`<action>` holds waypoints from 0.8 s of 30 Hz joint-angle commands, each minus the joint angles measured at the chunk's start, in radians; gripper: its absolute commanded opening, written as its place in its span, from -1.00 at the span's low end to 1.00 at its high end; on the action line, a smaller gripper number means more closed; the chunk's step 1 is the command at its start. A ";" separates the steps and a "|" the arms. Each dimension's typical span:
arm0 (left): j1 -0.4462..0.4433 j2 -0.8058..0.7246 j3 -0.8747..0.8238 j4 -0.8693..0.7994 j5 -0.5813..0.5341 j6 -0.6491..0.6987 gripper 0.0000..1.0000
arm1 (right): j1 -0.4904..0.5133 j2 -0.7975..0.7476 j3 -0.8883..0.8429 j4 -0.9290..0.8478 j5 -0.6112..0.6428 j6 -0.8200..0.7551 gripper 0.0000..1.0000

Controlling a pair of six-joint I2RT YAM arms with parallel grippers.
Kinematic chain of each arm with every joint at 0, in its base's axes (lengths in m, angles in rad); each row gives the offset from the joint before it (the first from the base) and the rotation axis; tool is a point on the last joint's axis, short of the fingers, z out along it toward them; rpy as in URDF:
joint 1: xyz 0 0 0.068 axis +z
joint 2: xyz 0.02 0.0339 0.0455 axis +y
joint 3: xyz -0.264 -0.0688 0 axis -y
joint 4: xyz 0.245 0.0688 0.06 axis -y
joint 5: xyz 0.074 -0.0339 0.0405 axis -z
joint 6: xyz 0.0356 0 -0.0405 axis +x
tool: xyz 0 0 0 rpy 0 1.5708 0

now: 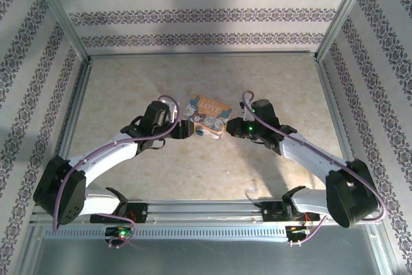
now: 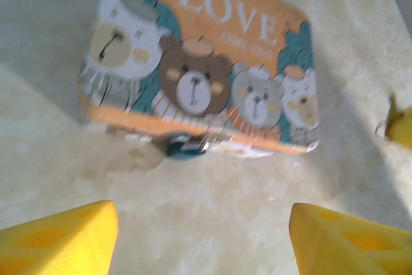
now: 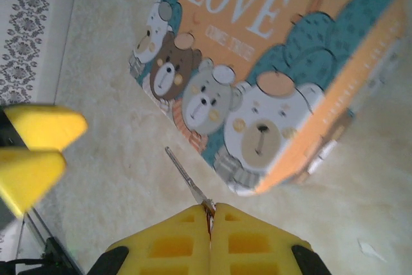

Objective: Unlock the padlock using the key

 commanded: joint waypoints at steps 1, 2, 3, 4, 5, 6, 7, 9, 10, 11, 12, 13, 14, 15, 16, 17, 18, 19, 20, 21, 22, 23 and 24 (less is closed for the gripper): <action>0.011 -0.043 -0.068 0.078 -0.013 -0.010 0.42 | 0.014 0.078 0.063 0.095 -0.034 0.013 -1.00; 0.011 -0.046 -0.084 0.092 -0.008 -0.016 0.42 | 0.016 0.102 0.074 0.107 -0.035 0.014 -1.00; 0.011 -0.046 -0.101 0.108 -0.001 -0.022 0.42 | 0.017 0.129 0.084 0.121 -0.036 0.017 -1.00; 0.011 -0.042 -0.116 0.124 0.005 -0.029 0.42 | 0.018 0.157 0.096 0.134 -0.039 0.020 -1.00; 0.010 -0.037 -0.126 0.138 0.006 -0.032 0.41 | 0.019 0.180 0.106 0.147 -0.042 0.023 -1.00; 0.011 -0.028 -0.137 0.157 0.006 -0.038 0.41 | 0.021 0.205 0.117 0.158 -0.046 0.029 -1.00; 0.010 -0.017 -0.147 0.175 0.009 -0.042 0.41 | 0.021 0.229 0.126 0.169 -0.049 0.033 -1.00; 0.011 0.009 -0.155 0.206 0.018 -0.048 0.40 | 0.023 0.262 0.135 0.182 -0.052 0.037 -1.00; 0.011 0.025 -0.155 0.223 0.026 -0.050 0.40 | 0.023 0.274 0.136 0.189 -0.048 0.040 -1.00; 0.011 0.036 -0.156 0.235 0.031 -0.051 0.40 | 0.023 0.283 0.135 0.194 -0.044 0.043 -1.00; 0.011 0.050 -0.156 0.248 0.035 -0.055 0.39 | 0.023 0.293 0.134 0.197 -0.040 0.044 -1.00; 0.011 0.064 -0.156 0.262 0.039 -0.054 0.39 | 0.023 0.300 0.131 0.201 -0.038 0.043 -1.00; 0.010 0.075 -0.154 0.274 0.044 -0.054 0.39 | 0.023 0.306 0.129 0.202 -0.038 0.042 -1.00; 0.009 0.092 -0.151 0.283 0.048 -0.054 0.39 | 0.023 0.312 0.128 0.202 -0.039 0.042 -1.00; 0.009 0.107 -0.146 0.289 0.053 -0.054 0.38 | 0.023 0.318 0.125 0.202 -0.039 0.042 -1.00; 0.008 0.120 -0.141 0.294 0.057 -0.051 0.37 | 0.024 0.321 0.121 0.204 -0.039 0.043 -1.00; 0.006 0.134 -0.135 0.300 0.057 -0.049 0.36 | 0.024 0.325 0.114 0.207 -0.038 0.045 -1.00; 0.002 0.148 -0.130 0.307 0.058 -0.047 0.36 | 0.025 0.327 0.108 0.211 -0.036 0.047 -1.00; -0.001 0.159 -0.126 0.317 0.056 -0.045 0.35 | 0.026 0.329 0.103 0.214 -0.036 0.049 -1.00; -0.006 0.173 -0.121 0.326 0.054 -0.043 0.35 | 0.027 0.330 0.097 0.218 -0.036 0.051 -1.00; -0.011 0.188 -0.115 0.335 0.053 -0.041 0.35 | 0.029 0.332 0.092 0.219 -0.034 0.051 -1.00; -0.015 0.204 -0.108 0.345 0.053 -0.040 0.34 | 0.030 0.333 0.088 0.220 -0.032 0.052 -1.00; -0.019 0.220 -0.100 0.353 0.054 -0.039 0.34 | 0.032 0.334 0.086 0.221 -0.032 0.053 -1.00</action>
